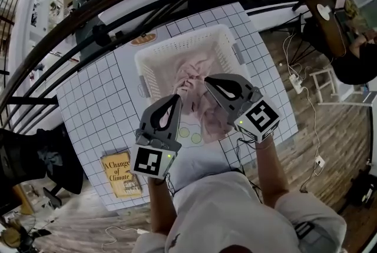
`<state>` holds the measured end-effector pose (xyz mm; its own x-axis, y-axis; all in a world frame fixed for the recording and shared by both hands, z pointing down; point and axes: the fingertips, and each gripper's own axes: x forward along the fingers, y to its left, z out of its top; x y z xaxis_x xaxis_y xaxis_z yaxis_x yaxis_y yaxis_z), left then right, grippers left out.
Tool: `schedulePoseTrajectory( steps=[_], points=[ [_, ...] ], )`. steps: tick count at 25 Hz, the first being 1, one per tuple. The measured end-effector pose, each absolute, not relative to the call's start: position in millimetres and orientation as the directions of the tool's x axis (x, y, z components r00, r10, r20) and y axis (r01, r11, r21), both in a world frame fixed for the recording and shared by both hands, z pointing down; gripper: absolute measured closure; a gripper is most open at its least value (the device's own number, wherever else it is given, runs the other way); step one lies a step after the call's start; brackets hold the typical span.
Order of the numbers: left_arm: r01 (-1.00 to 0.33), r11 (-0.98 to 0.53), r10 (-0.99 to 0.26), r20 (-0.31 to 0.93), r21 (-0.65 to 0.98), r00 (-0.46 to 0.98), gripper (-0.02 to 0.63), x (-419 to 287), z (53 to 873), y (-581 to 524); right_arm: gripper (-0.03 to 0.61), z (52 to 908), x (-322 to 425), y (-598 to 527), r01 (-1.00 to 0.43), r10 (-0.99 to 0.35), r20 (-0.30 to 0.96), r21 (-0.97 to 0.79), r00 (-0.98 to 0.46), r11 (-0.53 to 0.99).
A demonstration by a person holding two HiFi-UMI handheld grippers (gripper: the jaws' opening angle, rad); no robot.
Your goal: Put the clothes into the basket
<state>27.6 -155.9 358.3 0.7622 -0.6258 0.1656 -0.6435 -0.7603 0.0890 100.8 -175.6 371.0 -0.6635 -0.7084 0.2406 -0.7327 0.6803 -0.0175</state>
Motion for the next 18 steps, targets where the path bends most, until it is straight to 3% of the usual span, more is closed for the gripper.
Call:
schedulePoseTrajectory(
  steps=[18],
  points=[
    [-0.631, -0.771, -0.616, 0.148, 0.086, 0.773, 0.611, 26, 358, -146, 0.563, 378, 93, -150, -0.735, -0.705, 0.244, -0.056, -0.666, 0.675]
  ],
)
